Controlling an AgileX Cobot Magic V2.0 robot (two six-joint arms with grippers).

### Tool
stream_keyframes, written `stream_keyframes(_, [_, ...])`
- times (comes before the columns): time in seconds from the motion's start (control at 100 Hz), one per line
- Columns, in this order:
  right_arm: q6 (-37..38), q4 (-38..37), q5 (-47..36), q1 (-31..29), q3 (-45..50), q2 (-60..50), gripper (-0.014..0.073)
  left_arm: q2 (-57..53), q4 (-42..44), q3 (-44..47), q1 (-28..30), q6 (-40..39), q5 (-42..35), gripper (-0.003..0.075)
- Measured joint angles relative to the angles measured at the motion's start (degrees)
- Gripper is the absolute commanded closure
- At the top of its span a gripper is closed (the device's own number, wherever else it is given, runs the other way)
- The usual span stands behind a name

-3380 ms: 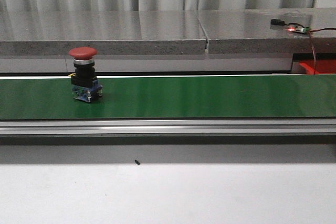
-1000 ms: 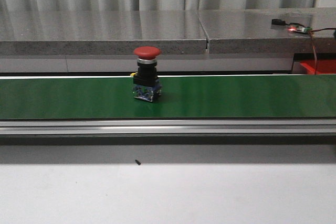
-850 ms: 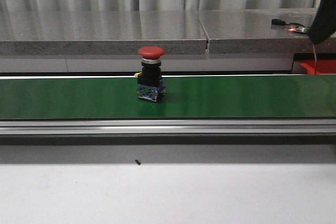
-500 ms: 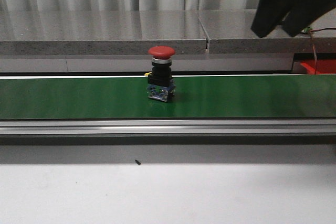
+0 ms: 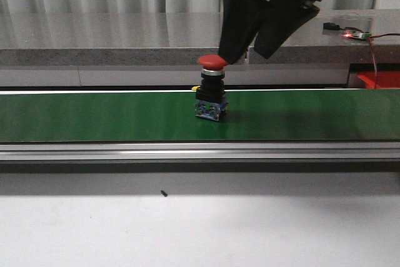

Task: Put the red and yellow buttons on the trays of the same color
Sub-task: 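Lower the right gripper and grasp the red button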

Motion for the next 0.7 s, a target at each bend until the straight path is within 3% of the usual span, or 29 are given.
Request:
stream_keyframes(0.41, [-0.3,0.0,-7.4,0.3,-1.4,5.0,0.0036,0.0,0.0,0.0,0.0,0.0,0.0,0.0738])
stream_keyframes(0.63, [-0.3,-0.2,-8.0,0.3,-1.4,6.3,0.0286,0.0,0.0,0.0,0.0,0.0,0.0,0.0739])
stream_keyframes(0.7, [-0.3,-0.4,-7.9,0.3,-1.4,6.5,0.0312,0.0,0.0,0.0,0.0,0.0,0.0,0.0738])
